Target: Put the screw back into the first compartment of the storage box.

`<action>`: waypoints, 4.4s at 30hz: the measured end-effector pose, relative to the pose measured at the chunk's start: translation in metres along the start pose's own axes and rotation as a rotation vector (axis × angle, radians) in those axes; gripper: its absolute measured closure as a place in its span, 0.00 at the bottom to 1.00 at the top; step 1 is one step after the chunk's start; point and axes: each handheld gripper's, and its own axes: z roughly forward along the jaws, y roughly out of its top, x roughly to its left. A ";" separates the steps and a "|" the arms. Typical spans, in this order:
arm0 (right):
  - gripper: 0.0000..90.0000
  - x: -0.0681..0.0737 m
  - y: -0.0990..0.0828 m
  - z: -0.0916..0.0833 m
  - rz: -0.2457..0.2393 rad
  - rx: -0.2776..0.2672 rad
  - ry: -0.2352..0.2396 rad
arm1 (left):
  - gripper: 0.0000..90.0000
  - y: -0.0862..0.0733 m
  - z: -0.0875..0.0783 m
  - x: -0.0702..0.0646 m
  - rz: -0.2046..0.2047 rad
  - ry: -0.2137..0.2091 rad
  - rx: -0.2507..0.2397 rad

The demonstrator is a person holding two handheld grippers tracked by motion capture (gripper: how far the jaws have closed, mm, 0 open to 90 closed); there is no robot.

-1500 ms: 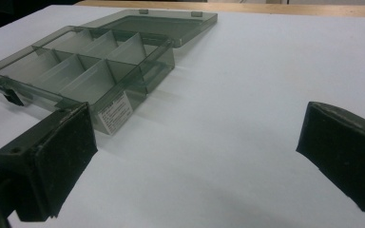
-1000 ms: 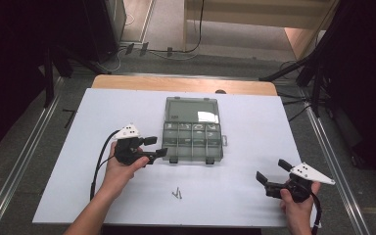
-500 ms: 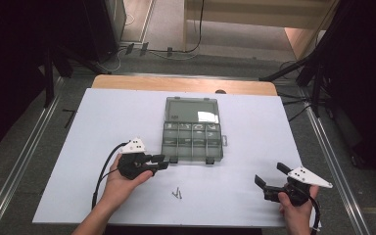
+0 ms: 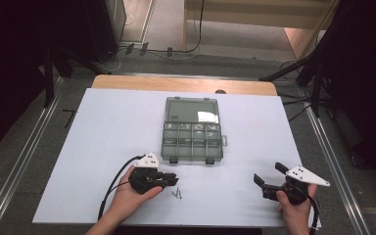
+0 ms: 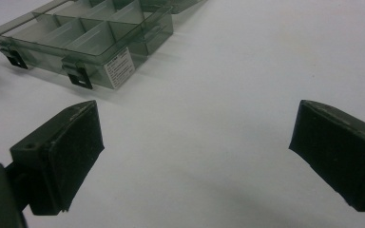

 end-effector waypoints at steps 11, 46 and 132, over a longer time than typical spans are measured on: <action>0.06 -0.001 -0.001 0.001 0.006 0.005 -0.008 | 1.00 -0.004 0.013 -0.011 0.027 -0.014 0.077; 0.08 -0.002 -0.002 0.003 0.009 0.010 -0.013 | 1.00 -0.006 0.019 -0.027 0.108 -0.022 0.153; 0.10 -0.002 -0.001 -0.004 -0.011 -0.031 -0.009 | 0.98 0.003 -0.009 0.007 0.056 0.089 0.097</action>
